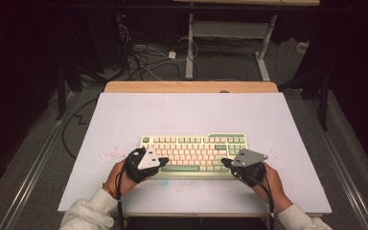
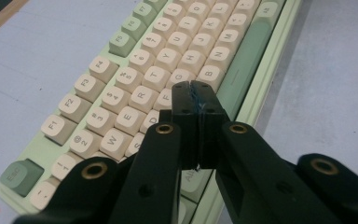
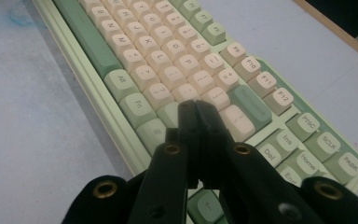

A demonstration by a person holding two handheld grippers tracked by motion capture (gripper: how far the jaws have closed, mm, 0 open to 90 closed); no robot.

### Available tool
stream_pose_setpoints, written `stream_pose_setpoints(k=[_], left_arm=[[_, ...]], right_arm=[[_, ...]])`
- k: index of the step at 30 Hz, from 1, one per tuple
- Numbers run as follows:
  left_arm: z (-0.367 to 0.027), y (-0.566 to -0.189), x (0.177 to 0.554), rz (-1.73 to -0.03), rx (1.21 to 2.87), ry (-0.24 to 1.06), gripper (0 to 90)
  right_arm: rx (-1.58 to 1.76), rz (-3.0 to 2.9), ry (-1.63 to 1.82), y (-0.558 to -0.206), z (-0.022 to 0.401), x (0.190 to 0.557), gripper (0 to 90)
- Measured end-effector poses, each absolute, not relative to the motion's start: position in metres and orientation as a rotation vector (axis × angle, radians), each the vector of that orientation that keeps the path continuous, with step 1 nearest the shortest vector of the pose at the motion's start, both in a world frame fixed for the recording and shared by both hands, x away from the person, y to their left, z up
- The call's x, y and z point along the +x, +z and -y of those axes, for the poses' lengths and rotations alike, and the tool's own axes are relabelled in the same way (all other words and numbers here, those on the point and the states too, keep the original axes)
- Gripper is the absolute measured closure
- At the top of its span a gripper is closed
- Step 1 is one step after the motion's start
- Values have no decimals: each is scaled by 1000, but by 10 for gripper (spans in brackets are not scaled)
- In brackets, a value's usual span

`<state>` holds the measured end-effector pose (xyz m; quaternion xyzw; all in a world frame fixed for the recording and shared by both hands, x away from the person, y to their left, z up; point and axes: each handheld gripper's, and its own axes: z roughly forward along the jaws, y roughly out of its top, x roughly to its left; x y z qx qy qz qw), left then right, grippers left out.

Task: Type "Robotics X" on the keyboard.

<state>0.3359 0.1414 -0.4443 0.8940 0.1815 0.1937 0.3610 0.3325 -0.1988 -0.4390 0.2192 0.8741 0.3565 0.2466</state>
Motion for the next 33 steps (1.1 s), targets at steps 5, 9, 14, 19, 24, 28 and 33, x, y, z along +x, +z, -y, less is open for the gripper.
stream_pose_setpoints(k=[5, 9, 14, 19, 24, 28, 33], left_arm=[[-144, -444, 336, -477, 2300, 504, 872], [-147, -444, 337, -487, 2297, 503, 872], [-150, -443, 338, -494, 2300, 508, 872], [-155, -443, 339, -514, 2302, 506, 871], [-163, -442, 341, -538, 2303, 518, 871], [-170, -443, 343, -560, 2304, 518, 871], [-171, -444, 343, -567, 2307, 514, 871]], right_arm=[[615, -2397, 957, -443, 196, 338, 900], [621, -2402, 943, -444, 196, 340, 900], [634, -2411, 917, -447, 194, 343, 900], [642, -2422, 895, -450, 193, 345, 900], [649, -2435, 876, -451, 192, 346, 900], [653, -2435, 880, -452, 192, 347, 900], [656, -2435, 885, -453, 192, 347, 900]])
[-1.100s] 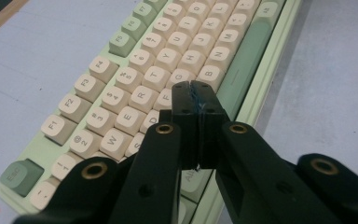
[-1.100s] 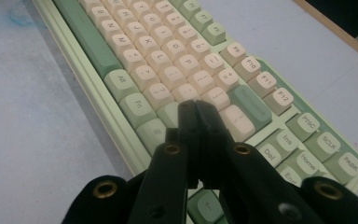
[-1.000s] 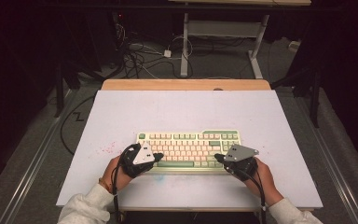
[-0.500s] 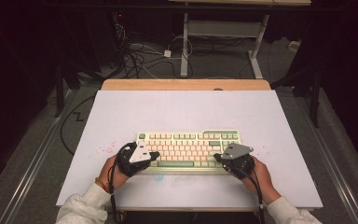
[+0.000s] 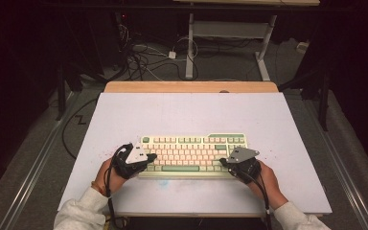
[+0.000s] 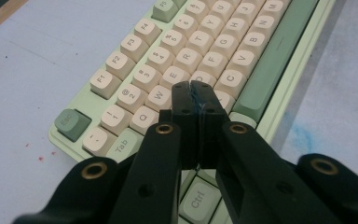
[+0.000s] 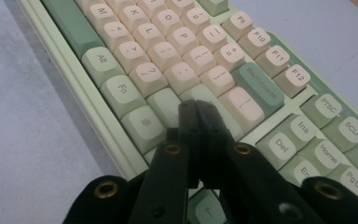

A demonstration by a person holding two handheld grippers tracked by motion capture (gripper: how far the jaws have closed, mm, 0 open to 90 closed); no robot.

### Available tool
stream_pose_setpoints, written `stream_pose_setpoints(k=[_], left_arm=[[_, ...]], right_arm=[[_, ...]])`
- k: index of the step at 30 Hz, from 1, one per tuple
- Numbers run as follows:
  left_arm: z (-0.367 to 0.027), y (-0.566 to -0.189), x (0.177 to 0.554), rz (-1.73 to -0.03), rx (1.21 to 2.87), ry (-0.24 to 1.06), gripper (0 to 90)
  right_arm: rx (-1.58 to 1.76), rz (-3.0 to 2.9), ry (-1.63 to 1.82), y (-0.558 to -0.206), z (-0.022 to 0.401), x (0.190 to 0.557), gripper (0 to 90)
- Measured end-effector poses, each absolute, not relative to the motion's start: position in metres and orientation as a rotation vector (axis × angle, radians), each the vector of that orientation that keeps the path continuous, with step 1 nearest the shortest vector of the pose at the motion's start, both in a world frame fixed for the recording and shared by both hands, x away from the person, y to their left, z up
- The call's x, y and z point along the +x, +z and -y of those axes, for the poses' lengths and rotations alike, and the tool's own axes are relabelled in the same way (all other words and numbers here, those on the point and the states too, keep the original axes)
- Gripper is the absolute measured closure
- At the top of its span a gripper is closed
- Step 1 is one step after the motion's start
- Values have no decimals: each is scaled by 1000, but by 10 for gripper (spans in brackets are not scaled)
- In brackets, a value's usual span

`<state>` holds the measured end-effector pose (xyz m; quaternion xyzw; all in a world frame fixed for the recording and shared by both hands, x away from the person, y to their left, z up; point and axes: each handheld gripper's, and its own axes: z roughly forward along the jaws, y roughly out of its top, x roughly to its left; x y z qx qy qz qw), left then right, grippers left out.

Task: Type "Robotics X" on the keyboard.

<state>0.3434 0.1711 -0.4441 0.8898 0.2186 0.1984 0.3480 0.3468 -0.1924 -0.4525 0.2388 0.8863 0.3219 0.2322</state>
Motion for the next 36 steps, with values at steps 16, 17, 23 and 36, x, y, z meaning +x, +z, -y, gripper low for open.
stream_pose_setpoints(k=[16, 17, 23, 36], left_arm=[[-161, -447, 346, -548, 2317, 483, 871], [-160, -447, 347, -548, 2315, 481, 871], [-154, -448, 347, -531, 2327, 476, 871], [-148, -452, 349, -520, 2344, 466, 871]], right_arm=[[655, -2432, 883, -453, 192, 346, 900], [656, -2431, 883, -453, 192, 346, 900], [655, -2431, 884, -453, 193, 346, 900], [655, -2431, 885, -453, 193, 346, 900]])
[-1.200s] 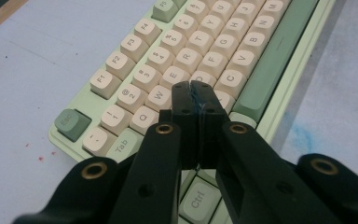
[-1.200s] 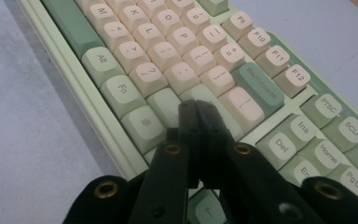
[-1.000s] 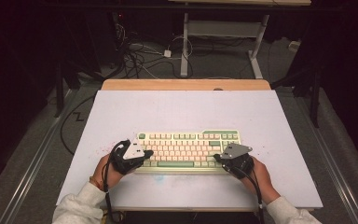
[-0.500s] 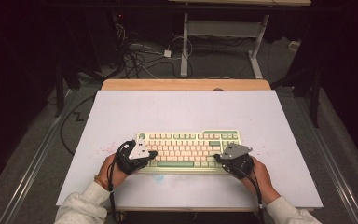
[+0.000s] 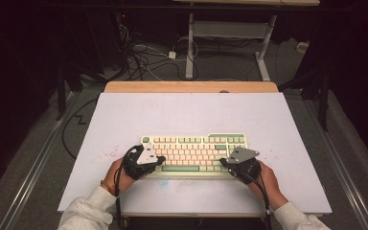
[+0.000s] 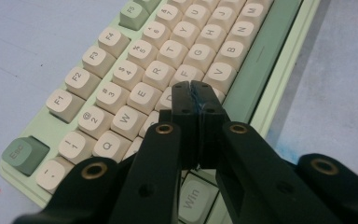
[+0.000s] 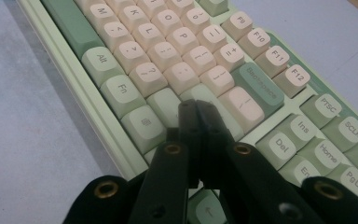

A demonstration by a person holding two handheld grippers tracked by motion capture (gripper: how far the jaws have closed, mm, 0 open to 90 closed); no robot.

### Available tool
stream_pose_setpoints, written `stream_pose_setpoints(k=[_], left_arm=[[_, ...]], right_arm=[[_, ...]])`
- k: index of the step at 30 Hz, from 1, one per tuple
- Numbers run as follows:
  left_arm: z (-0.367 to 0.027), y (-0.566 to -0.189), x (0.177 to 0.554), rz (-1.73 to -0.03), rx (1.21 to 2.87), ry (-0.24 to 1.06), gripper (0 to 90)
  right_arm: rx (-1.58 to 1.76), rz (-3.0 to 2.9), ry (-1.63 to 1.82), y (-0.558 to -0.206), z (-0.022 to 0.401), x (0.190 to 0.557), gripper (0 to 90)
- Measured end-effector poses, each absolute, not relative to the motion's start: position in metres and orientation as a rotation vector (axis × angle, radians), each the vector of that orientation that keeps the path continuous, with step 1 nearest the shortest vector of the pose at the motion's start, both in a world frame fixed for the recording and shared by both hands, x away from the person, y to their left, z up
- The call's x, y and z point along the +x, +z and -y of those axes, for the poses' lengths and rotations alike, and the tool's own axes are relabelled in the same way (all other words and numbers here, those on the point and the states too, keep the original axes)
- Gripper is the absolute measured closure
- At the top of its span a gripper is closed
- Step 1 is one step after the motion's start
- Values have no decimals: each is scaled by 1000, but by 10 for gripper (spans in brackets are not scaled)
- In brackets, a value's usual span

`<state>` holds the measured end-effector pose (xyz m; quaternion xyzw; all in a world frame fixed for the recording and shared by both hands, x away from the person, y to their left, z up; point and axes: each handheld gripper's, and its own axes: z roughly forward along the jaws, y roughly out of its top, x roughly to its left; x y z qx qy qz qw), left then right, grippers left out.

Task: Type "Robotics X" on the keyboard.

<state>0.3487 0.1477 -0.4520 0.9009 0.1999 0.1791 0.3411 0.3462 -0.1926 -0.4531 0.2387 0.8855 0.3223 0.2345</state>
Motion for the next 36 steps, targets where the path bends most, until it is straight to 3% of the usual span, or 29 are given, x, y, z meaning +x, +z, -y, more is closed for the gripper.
stream_pose_setpoints(k=[24, 36], left_arm=[[-142, -459, 353, -536, 2353, 450, 876], [-145, -446, 347, -523, 2303, 525, 871]], right_arm=[[655, -2429, 885, -453, 193, 346, 900], [647, -2371, 949, -440, 198, 340, 900]])
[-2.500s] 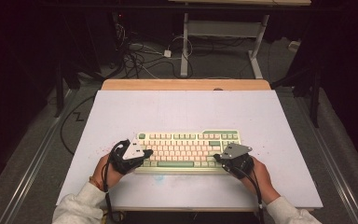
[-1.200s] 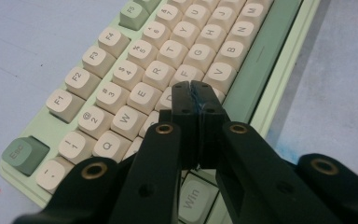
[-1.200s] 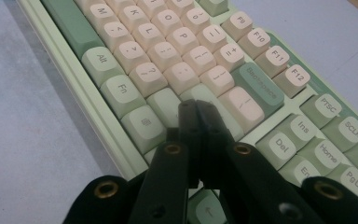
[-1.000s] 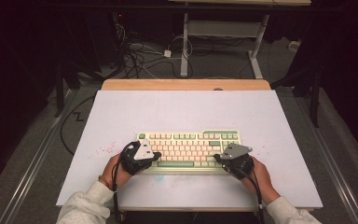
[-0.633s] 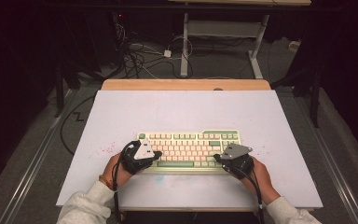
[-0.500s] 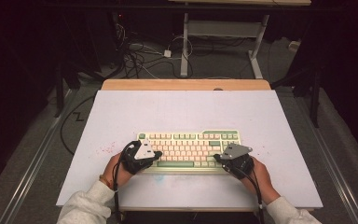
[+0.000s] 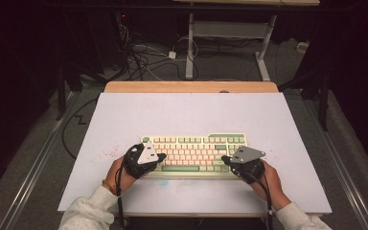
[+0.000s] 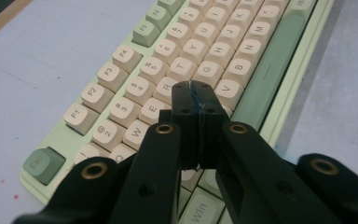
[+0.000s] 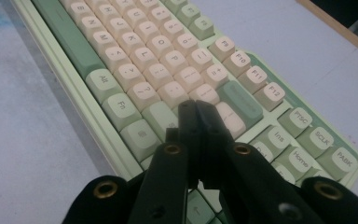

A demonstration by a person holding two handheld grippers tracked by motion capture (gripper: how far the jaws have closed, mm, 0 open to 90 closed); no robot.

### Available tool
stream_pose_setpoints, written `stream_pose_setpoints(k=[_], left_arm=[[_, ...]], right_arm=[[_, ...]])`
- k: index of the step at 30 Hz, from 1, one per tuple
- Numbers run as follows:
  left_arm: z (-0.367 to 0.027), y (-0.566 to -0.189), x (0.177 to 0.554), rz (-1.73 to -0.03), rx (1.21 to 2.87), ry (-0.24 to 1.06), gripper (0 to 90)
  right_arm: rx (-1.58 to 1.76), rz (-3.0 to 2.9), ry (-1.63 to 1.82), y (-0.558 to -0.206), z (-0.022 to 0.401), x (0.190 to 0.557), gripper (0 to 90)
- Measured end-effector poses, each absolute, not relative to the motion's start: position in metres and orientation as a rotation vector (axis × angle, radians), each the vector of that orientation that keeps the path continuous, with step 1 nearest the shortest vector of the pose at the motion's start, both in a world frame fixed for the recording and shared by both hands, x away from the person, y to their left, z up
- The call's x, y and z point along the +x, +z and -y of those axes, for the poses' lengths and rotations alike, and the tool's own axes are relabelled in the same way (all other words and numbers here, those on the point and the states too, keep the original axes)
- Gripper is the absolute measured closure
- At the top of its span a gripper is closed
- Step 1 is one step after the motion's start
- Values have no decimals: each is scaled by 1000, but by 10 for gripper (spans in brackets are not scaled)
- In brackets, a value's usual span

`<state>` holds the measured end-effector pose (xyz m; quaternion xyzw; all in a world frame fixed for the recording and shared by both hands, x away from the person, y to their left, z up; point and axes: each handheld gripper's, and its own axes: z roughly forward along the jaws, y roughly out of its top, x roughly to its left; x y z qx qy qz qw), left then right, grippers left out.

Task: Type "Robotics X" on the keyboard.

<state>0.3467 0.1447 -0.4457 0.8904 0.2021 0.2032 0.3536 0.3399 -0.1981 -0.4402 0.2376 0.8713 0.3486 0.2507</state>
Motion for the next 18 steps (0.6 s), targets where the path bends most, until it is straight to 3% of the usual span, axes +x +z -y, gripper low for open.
stream_pose_setpoints(k=[3, 4, 11, 18], left_arm=[[-145, -444, 346, -520, 2290, 542, 870], [-145, -443, 345, -522, 2286, 546, 826], [-147, -443, 346, -527, 2272, 557, 827], [-147, -443, 344, -519, 2260, 597, 779]], right_arm=[[644, -2361, 966, -438, 199, 338, 900], [641, -2359, 972, -437, 199, 338, 900], [640, -2347, 997, -434, 200, 336, 892], [641, -2329, 1020, -432, 201, 335, 841]])
